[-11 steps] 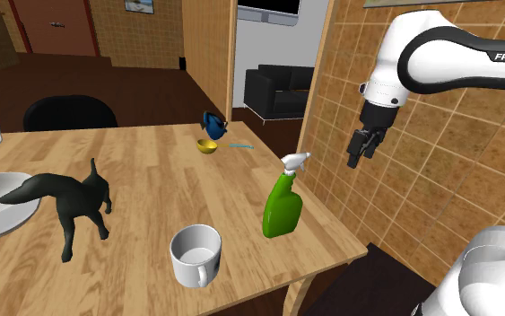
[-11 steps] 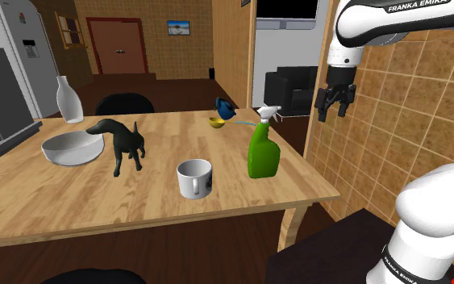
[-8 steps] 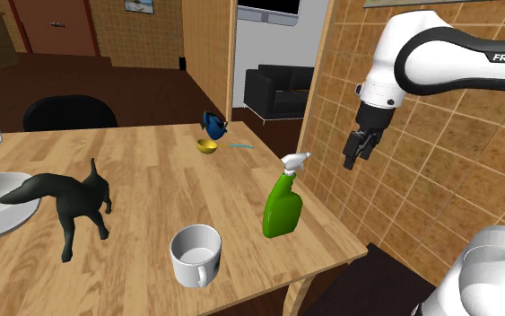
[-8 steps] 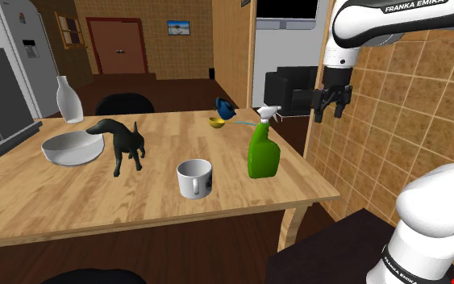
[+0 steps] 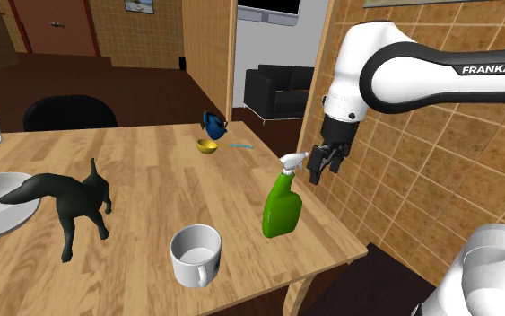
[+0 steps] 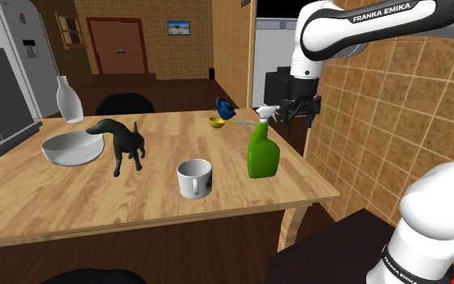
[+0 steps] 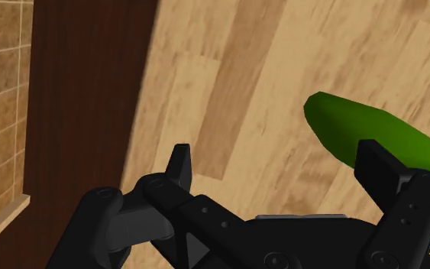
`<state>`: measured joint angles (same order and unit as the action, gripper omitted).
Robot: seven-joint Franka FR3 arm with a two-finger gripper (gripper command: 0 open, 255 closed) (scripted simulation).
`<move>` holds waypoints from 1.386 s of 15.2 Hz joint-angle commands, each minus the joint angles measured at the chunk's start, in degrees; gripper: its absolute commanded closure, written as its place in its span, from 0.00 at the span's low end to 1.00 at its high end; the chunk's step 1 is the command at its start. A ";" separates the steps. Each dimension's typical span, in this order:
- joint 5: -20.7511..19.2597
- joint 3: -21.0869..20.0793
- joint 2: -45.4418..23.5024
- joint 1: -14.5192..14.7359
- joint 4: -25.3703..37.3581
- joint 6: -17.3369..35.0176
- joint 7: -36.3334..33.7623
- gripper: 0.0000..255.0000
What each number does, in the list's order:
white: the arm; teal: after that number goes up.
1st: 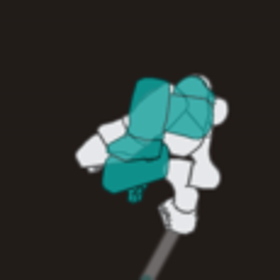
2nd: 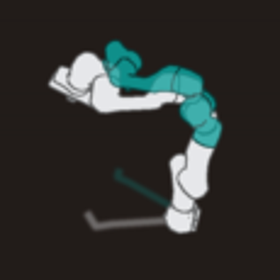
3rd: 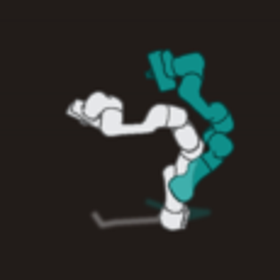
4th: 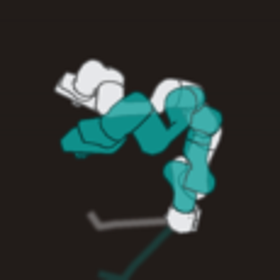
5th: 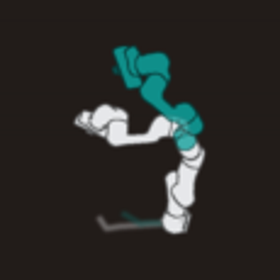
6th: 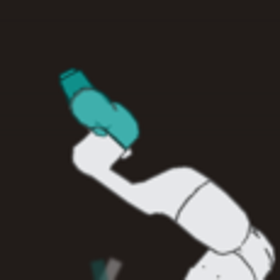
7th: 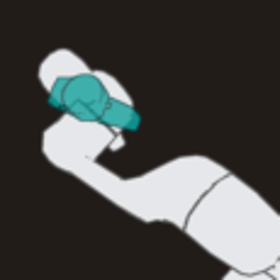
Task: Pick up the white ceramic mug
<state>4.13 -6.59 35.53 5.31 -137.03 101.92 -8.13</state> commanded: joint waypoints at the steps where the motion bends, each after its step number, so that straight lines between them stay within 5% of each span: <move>1: 1.21 -1.91 -1.95 0.90 0.23 1.85 -2.08 0.00; 12: 3.98 -12.61 -17.57 4.70 8.86 9.95 -14.31 0.00; 21: -0.63 -19.89 -34.03 7.52 21.51 14.01 -25.82 0.00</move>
<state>4.41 -25.80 3.78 12.47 -117.10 115.29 -32.57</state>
